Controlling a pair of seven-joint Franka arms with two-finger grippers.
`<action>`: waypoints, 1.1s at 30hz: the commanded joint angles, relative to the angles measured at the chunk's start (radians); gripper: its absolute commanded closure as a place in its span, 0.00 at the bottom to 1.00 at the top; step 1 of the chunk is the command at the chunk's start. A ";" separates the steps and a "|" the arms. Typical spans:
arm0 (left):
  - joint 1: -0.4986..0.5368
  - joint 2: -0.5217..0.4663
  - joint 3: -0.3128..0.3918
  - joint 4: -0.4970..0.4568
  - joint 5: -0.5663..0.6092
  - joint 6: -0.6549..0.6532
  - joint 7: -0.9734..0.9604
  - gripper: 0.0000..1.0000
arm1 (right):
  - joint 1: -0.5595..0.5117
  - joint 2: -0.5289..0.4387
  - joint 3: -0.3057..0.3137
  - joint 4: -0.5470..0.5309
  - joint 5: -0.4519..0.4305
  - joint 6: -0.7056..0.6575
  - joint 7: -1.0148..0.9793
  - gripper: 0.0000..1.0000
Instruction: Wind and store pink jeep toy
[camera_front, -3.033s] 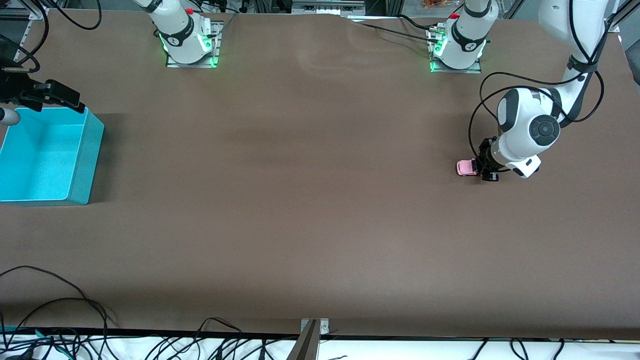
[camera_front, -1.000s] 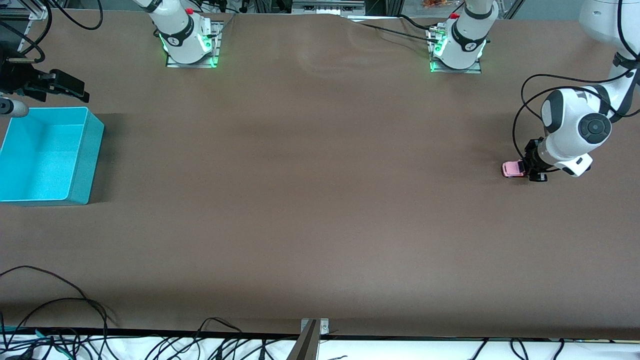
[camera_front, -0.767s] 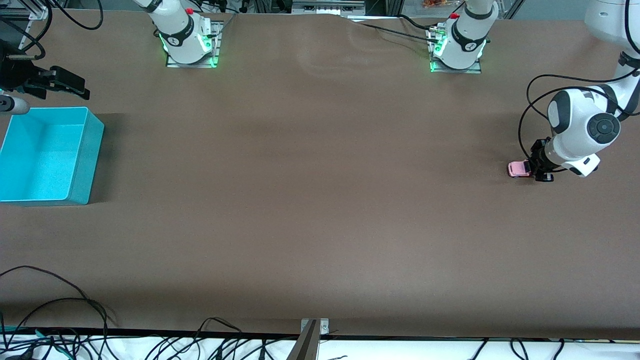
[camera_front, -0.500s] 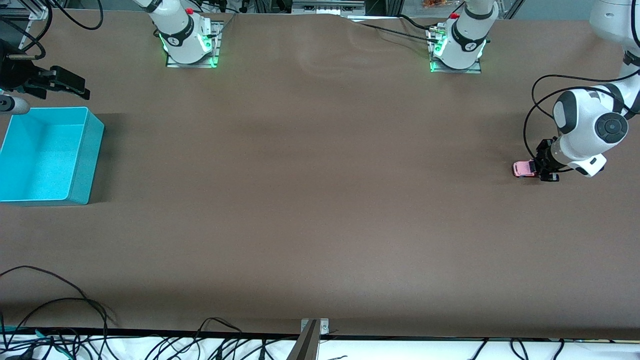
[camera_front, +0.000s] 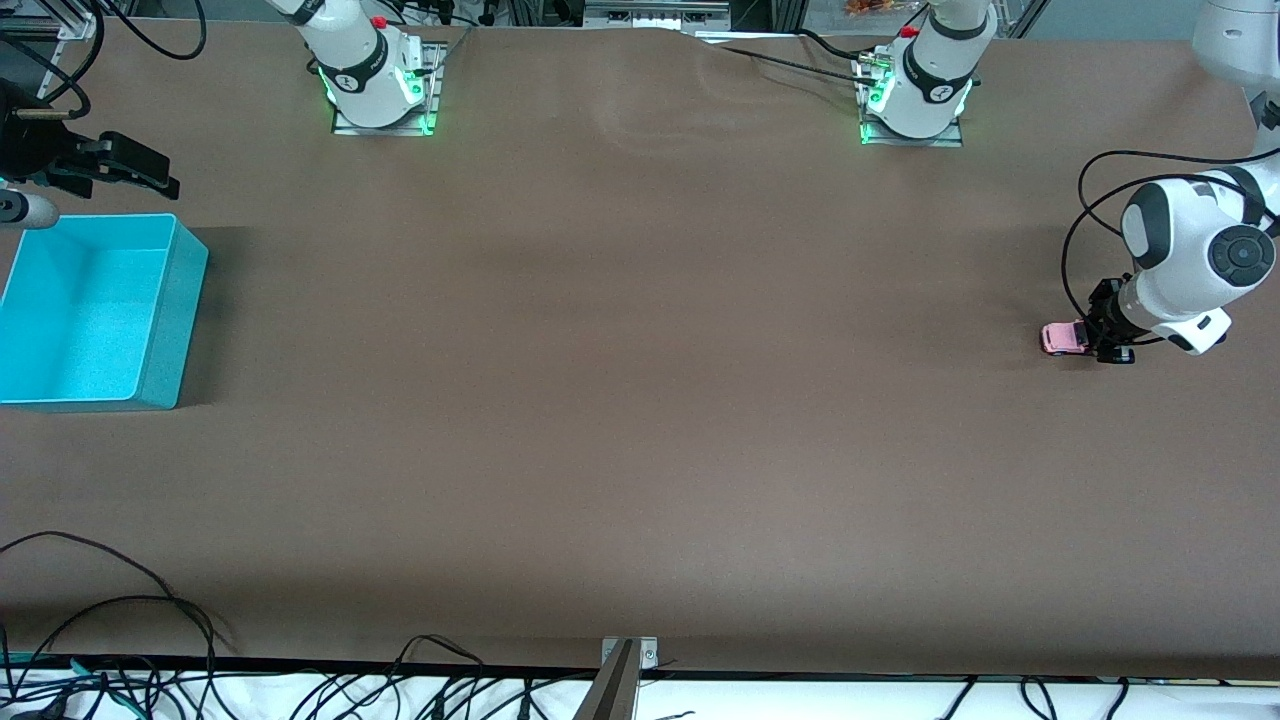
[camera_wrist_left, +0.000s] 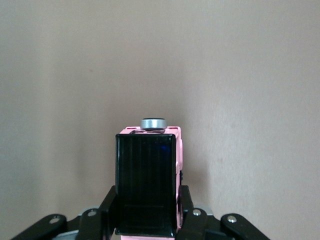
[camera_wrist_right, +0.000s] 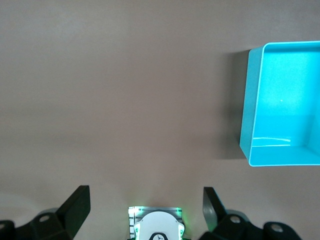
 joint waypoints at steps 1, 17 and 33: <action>0.025 0.118 -0.006 0.039 0.037 0.043 0.005 0.81 | -0.002 0.022 -0.004 0.036 0.013 -0.014 0.005 0.00; -0.015 0.104 0.000 0.066 0.037 0.037 0.004 0.04 | -0.005 0.028 -0.004 0.029 0.013 0.001 0.023 0.00; -0.076 -0.107 -0.005 0.066 0.035 -0.209 0.005 0.00 | -0.007 0.036 -0.004 0.025 0.007 0.018 0.034 0.00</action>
